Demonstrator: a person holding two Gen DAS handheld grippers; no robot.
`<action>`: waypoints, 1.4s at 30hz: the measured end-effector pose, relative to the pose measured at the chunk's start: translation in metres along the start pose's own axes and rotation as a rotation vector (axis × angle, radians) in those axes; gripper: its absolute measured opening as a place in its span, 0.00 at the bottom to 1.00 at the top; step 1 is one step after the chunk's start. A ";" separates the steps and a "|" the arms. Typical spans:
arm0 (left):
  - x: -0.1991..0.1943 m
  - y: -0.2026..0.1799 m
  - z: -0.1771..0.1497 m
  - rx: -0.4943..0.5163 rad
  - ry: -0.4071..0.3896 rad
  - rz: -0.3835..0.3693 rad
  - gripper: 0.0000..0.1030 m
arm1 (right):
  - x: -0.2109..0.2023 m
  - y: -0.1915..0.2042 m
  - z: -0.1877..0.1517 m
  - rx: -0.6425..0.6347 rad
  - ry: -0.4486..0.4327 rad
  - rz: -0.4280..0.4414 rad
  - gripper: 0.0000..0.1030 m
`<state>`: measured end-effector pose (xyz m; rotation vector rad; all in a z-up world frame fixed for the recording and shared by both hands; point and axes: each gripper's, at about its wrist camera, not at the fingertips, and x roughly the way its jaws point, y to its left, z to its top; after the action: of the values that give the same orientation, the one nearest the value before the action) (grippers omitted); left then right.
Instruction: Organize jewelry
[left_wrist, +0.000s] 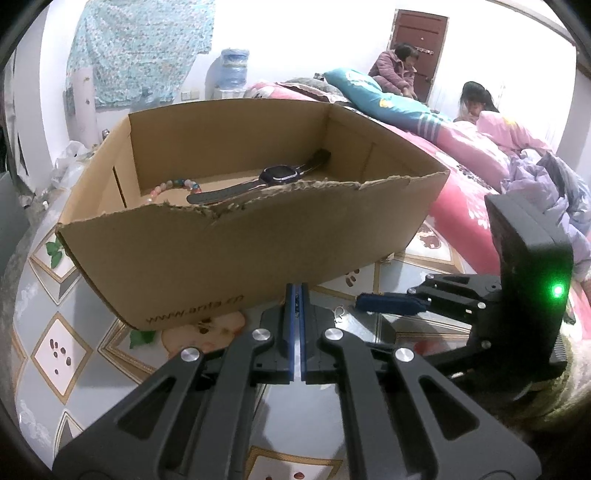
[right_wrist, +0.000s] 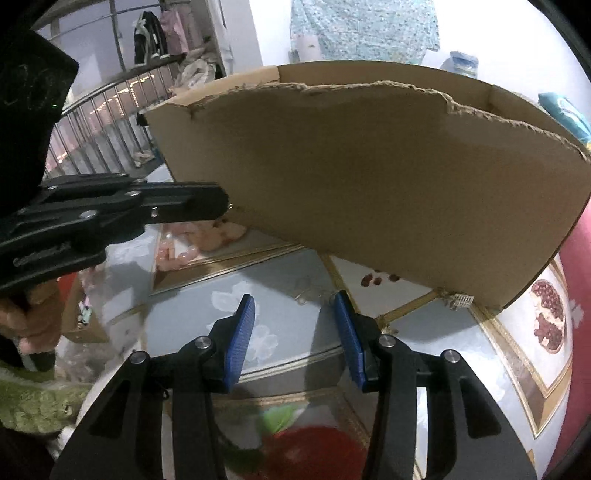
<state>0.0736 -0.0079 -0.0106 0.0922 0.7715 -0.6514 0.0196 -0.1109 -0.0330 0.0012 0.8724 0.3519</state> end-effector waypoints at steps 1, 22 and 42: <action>0.001 0.000 0.000 -0.002 0.000 -0.003 0.01 | 0.001 0.001 0.001 -0.004 0.000 -0.005 0.43; 0.005 0.011 -0.003 -0.030 0.004 -0.015 0.01 | 0.013 0.014 0.008 -0.034 -0.012 -0.075 0.18; 0.001 0.012 -0.007 -0.028 0.004 -0.007 0.01 | 0.017 0.014 0.017 0.009 0.026 -0.095 0.32</action>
<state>0.0773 0.0034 -0.0181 0.0652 0.7850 -0.6467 0.0381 -0.0901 -0.0327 -0.0369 0.8968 0.2600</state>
